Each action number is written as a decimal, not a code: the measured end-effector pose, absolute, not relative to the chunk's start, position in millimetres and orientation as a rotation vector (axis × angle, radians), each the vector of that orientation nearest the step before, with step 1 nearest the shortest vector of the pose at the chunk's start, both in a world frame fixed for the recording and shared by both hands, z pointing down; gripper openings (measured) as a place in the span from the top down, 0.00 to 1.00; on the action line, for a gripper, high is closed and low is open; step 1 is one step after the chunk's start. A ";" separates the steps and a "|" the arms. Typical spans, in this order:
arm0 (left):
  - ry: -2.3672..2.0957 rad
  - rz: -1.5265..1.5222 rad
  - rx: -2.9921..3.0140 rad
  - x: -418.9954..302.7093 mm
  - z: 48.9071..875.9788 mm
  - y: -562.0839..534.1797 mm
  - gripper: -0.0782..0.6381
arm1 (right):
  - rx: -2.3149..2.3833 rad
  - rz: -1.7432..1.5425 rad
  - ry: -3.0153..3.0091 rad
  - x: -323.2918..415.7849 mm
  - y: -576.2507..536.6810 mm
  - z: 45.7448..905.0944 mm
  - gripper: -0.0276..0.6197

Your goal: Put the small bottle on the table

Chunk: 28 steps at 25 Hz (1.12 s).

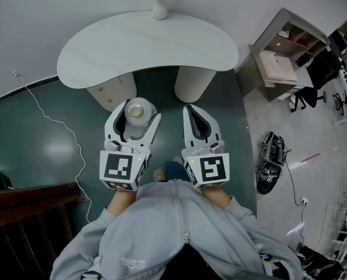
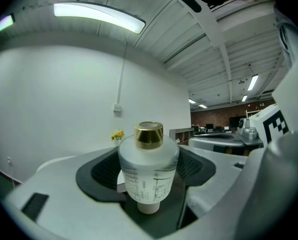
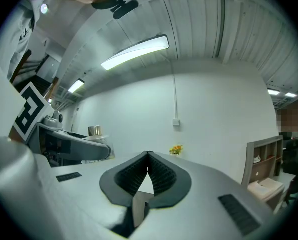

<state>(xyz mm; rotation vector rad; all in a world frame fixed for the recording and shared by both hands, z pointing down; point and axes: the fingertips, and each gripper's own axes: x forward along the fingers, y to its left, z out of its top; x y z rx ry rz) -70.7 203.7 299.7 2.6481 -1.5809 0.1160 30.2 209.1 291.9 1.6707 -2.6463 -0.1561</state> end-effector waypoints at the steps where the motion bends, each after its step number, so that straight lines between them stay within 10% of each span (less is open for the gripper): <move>1: -1.576 0.117 2.649 -70.7 300.8 201.5 0.43 | 1.673 -0.155 -2.645 29.9 206.7 292.4 0.92; 28: -1.614 0.136 2.615 -69.3 303.5 56.4 0.43 | 1.597 -0.156 -2.684 27.1 56.1 294.1 0.92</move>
